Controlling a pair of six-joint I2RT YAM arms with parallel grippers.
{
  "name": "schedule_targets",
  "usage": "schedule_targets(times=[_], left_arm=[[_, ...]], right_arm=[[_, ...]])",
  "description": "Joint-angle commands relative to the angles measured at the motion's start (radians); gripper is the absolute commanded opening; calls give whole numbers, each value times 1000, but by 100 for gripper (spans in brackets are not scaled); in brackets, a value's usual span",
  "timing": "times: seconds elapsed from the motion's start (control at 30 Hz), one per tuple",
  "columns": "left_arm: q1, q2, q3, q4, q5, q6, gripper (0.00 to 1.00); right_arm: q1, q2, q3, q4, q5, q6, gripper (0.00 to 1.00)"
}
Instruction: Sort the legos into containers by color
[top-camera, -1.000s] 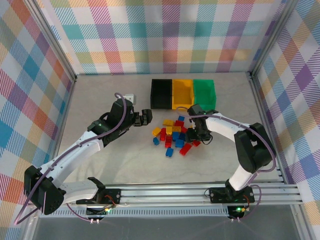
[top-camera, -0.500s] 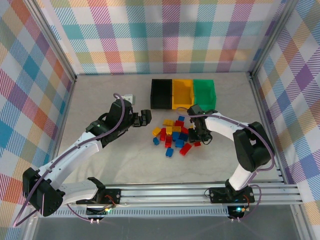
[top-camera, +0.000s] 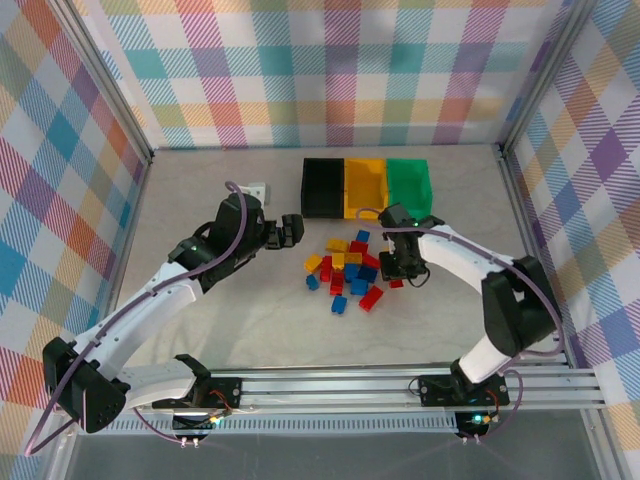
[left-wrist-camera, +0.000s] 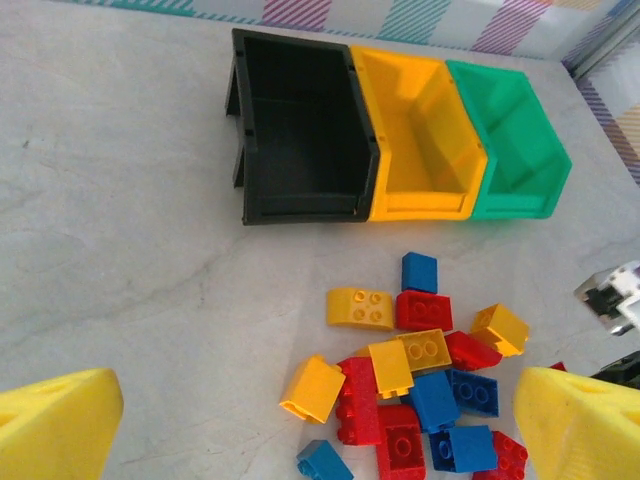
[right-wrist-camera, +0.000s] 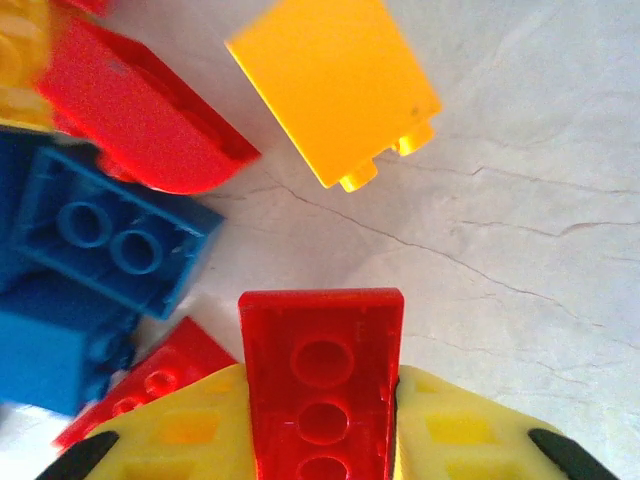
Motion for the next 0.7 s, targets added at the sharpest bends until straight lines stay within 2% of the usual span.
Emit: schedule_targets(times=[0.0,0.17,0.3,0.43,0.57,0.67], left_arm=[[-4,-7,51,-36,19,56,100],[-7,-47,-10,39,80,57,100],[-14,-93,-83,102,85,14,100],[-26,-139,-150,187,98,-9,100],[-34,-145,-158,181,128,-9,100],[-38,-137,-156,178,144,-14,100]], right_arm=[[3,-66,70,-59,12,-14,29],[-36,-69,223,-62,32,-74,29],[-102,-40,333,-13,13,-113,29],[-172,48,442,13,-5,-149,28],[-250,152,553,41,-77,-165,27],[-283,251,661,21,-75,-184,27]])
